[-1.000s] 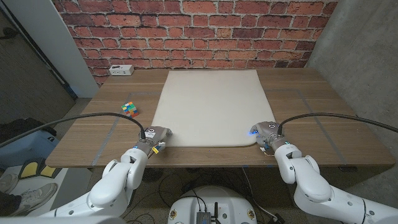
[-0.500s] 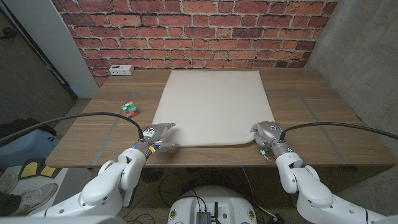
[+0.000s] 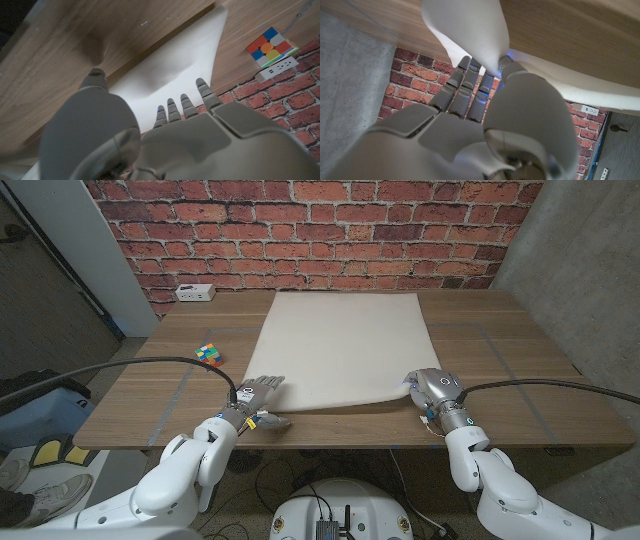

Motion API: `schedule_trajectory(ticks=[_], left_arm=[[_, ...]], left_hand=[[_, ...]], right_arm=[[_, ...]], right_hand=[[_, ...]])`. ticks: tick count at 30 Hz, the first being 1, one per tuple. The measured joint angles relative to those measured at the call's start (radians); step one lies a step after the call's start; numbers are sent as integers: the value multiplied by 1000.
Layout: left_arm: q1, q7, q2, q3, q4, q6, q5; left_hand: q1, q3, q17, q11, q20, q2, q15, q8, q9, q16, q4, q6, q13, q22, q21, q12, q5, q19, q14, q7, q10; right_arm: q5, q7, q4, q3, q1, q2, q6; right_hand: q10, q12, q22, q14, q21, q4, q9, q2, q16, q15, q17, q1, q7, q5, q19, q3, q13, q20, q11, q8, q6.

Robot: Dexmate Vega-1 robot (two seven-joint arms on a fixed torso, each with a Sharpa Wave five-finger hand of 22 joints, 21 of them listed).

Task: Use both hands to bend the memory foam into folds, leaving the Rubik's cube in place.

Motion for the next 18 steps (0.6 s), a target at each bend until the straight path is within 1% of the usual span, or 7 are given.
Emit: schedule_trajectory(ticks=[4,7,10,11,12,14,18], left_arm=[[-2,7,-29,26,32,24,101],[3,34,-57,36,60,38,169],[15,78,-91,38,91,48,213],[22,105,-104,36,100,49,223],[23,111,-106,35,102,49,225],[39,173,-131,20,117,47,229],[62,253,-152,-10,122,30,205]], left_hand=[[134,54,-2,-27,-15,86,-28,16,0,9,-68,61,-3,0,16,21,-3,75,68,4,57],[223,89,-4,-46,-27,154,-46,29,0,13,-117,131,-3,3,33,42,-36,130,130,0,131],[312,145,-3,-57,-37,243,-50,57,3,32,-135,277,-3,11,63,73,-81,196,246,-19,260],[331,174,-2,-57,-38,263,-51,72,3,34,-125,349,-3,17,79,83,-91,220,289,-24,307],[331,209,0,-55,-37,282,-52,89,5,39,-100,431,-3,22,96,91,-99,242,330,-21,355],[317,277,1,-48,-36,295,-54,114,5,42,-34,577,-3,33,132,102,-108,283,405,-5,439],[281,363,0,-54,-43,292,-61,123,16,48,51,721,-3,40,192,114,-108,353,534,12,570]], right_arm=[[48,-37,-10,39,-24,5,36],[80,-61,-16,66,-41,7,61],[109,-83,-20,86,-56,8,84],[118,-89,-22,94,-61,8,91],[120,-91,-23,97,-63,8,93],[136,-104,-27,110,-72,7,104],[148,-116,-36,124,-86,2,110]], right_hand=[[0,8,0,0,4,4,9,0,-8,0,0,0,0,6,0,4,6,0,0,7,0],[0,15,0,0,8,5,15,0,-8,0,5,0,0,6,0,6,7,0,0,11,0],[0,16,0,0,8,3,20,0,-13,0,5,0,4,10,0,12,7,0,0,15,-4],[0,18,0,0,8,3,22,0,-15,0,9,0,4,11,0,12,14,0,0,15,-4],[0,21,0,0,8,3,26,0,-15,0,10,1,4,11,0,12,14,0,0,15,-4],[0,26,0,0,8,2,29,0,-27,0,10,1,4,14,0,17,14,0,0,19,-4],[0,34,0,-5,15,5,42,1,-40,1,10,2,4,20,-7,22,14,-1,0,26,-4]])
